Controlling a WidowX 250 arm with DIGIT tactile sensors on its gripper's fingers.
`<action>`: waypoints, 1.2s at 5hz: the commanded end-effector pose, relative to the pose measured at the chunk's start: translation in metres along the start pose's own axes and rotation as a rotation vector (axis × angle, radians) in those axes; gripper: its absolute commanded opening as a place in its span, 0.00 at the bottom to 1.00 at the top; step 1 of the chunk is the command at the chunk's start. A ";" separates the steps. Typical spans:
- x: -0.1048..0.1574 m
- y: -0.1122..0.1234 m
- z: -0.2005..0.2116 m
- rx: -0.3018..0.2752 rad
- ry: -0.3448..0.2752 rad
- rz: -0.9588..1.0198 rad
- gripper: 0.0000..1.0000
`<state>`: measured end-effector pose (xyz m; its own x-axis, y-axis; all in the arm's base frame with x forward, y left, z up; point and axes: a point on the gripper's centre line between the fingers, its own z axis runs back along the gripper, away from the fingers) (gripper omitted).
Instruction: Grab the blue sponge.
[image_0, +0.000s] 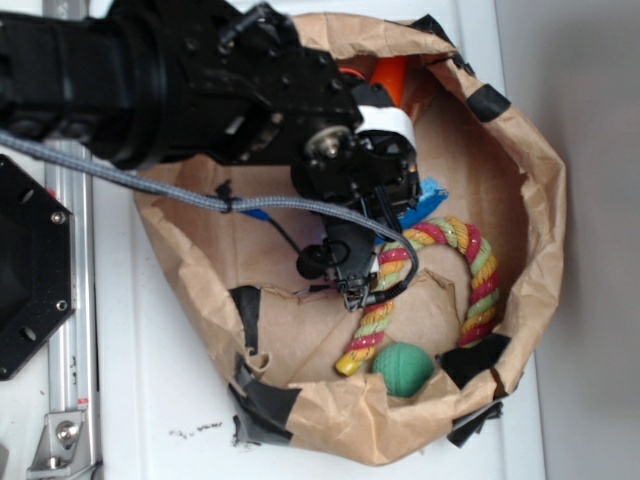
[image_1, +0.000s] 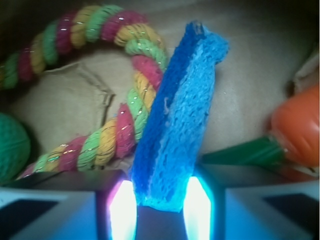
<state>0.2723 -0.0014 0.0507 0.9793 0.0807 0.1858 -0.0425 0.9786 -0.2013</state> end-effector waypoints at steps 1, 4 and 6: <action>0.004 -0.002 0.024 0.006 -0.078 -0.039 0.00; -0.035 -0.022 0.086 0.099 -0.076 -0.135 0.00; -0.043 -0.028 0.108 0.114 0.046 -0.139 0.00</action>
<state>0.2048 -0.0091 0.1427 0.9916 -0.0545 0.1176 0.0637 0.9951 -0.0756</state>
